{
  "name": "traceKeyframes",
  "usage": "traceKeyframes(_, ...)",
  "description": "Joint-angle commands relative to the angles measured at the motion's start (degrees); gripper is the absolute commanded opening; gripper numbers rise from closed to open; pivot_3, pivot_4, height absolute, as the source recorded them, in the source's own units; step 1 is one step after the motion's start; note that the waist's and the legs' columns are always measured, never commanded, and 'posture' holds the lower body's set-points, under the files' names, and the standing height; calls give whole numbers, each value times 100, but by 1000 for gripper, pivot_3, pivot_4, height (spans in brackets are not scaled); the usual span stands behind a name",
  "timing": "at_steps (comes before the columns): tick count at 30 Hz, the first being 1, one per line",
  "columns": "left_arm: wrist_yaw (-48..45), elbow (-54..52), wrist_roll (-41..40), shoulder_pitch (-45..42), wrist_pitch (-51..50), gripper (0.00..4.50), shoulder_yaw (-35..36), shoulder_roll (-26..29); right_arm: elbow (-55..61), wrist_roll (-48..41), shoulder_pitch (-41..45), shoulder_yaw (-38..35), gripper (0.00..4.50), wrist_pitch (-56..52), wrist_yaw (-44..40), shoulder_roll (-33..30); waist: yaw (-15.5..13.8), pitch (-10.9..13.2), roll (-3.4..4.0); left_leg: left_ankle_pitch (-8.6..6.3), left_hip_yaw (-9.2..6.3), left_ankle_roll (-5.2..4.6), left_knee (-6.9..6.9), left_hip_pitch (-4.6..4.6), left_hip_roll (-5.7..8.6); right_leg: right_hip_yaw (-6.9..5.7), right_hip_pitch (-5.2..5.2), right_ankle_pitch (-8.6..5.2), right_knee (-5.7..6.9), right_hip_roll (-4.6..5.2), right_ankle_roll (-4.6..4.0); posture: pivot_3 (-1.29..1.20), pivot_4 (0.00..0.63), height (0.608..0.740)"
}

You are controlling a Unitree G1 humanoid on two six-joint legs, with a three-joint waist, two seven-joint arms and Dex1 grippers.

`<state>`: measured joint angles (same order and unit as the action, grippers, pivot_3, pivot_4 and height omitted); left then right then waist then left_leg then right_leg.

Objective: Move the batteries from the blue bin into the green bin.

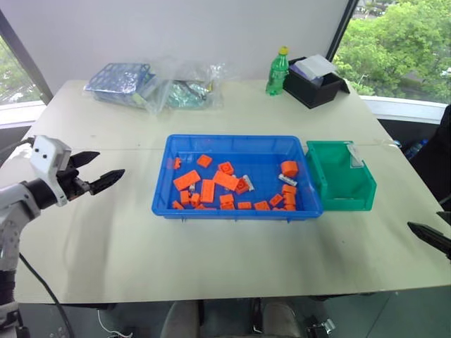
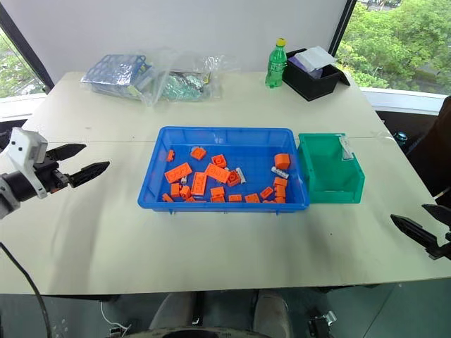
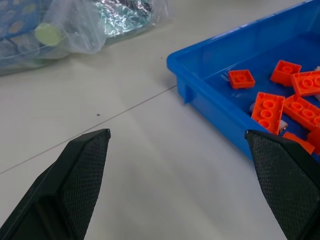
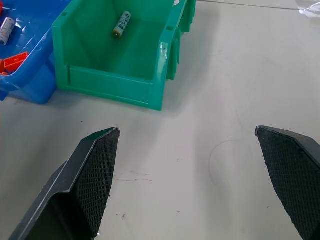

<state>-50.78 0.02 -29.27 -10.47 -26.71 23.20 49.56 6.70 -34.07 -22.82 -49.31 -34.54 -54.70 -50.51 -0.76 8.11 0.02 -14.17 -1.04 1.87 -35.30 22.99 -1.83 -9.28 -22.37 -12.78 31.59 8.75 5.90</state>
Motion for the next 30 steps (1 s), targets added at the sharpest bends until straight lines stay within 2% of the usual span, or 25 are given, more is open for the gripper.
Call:
traceKeyframes(1, -11, -15, 22, -128, 70, 4500, 30, 62, 227, -101, 105, -141, 4474, -44, 102, 0, -2, 0, 0, 0, 0, 0, 0, -1, 0, 1, 0, 0, 1, 0, 0, 0, 150, 723)
traceKeyframes(23, -19, -385, -158, -56, -191, 4500, 71, 71, 49, 40, 623, 264, 4474, -131, 246, -178, -3, 19, -33, 0, 41, 1, 5, -50, 0, 59, 7, 0, 32, 0, -1, 0, 150, 723)
traceKeyframes(27, -254, -751, -518, -166, -490, 4500, 41, 143, 36, -214, 1293, 553, 4474, -372, 31, -603, 4, 32, -38, 0, 58, 0, 1, -54, 0, 76, 5, 0, 32, 1, -1, 0, 150, 723)
traceKeyframes(28, -411, -890, -601, -153, -552, 4500, 3, 218, 144, -391, 1622, 749, 4474, -522, -45, -761, 13, 32, -39, 0, 62, 0, 1, -54, 0, 81, 3, 0, 31, 1, -1, 0, 150, 723)
traceKeyframes(30, -881, -1138, -763, -143, -656, 4500, -115, 480, 495, -611, 2542, 1633, 4474, -644, -309, -1022, 47, 33, -40, 0, 72, 0, 2, -61, -3, 86, -1, 0, 36, -1, -1, 0, 150, 723)
